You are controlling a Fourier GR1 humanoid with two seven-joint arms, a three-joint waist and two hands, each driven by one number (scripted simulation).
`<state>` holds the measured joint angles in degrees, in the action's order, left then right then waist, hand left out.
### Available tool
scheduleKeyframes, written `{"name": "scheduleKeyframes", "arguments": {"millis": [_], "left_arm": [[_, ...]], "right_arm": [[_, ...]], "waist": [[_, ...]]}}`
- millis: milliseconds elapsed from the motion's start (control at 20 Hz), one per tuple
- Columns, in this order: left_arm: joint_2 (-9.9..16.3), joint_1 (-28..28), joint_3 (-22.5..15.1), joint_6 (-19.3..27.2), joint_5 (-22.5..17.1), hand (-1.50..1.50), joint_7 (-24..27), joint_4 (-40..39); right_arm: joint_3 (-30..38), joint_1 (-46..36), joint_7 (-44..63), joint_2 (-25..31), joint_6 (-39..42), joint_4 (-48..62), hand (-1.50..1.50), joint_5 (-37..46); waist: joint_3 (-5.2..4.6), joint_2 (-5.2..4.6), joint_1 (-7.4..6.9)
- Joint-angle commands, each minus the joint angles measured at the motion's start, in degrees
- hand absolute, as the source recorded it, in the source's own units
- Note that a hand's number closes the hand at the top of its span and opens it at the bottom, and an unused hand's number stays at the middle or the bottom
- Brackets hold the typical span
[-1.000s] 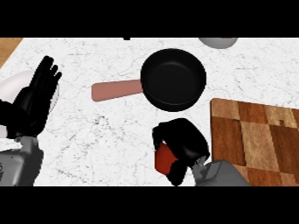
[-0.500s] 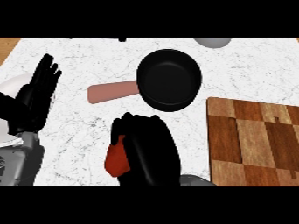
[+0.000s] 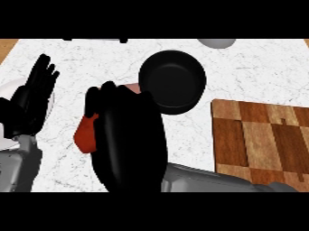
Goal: Pick the bell pepper from the cutting board and place it in the pot
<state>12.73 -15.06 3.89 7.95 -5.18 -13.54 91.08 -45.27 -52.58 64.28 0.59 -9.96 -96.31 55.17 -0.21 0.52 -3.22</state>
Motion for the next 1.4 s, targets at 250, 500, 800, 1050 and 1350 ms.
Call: {"name": "scheduleKeyframes", "arguments": {"millis": [250, 500, 800, 1050, 1350], "left_arm": [[-1.0, 1.81, 0.65, 0.52, 0.1, 0.0, 1.85, -0.29], [-0.2, 2.98, 0.69, 0.41, 0.4, 0.0, 0.56, 2.74], [0.91, 2.86, 1.65, -0.8, -0.43, 0.0, -0.18, 2.49], [0.26, 1.72, 1.48, 0.26, -0.2, 0.0, -2.13, 3.37], [-1.39, 0.92, 1.13, 0.34, 0.68, 0.0, 0.99, 0.2]], "right_arm": [[5.18, -9.19, 11.75, -0.55, -7.88, 6.98, 1.5, -4.2], [12.26, -7.23, 1.81, -0.56, -12.25, 16.08, 1.5, -6.13], [13.12, -11.32, -4.2, 2.22, -9.67, 28.81, 1.5, 0.45], [14.59, -10.14, -7.18, 2.43, -12.05, 39.82, 1.5, 4.57], [18.39, -13.85, -14.77, -0.53, -17.57, 54.03, 1.5, 1.7]], "waist": [[0.11, -0.45, 1.46], [0.19, -0.68, 1.7], [0.11, -0.62, 1.87], [0.18, -0.76, 2.07], [0.17, -1.02, 1.62]]}}
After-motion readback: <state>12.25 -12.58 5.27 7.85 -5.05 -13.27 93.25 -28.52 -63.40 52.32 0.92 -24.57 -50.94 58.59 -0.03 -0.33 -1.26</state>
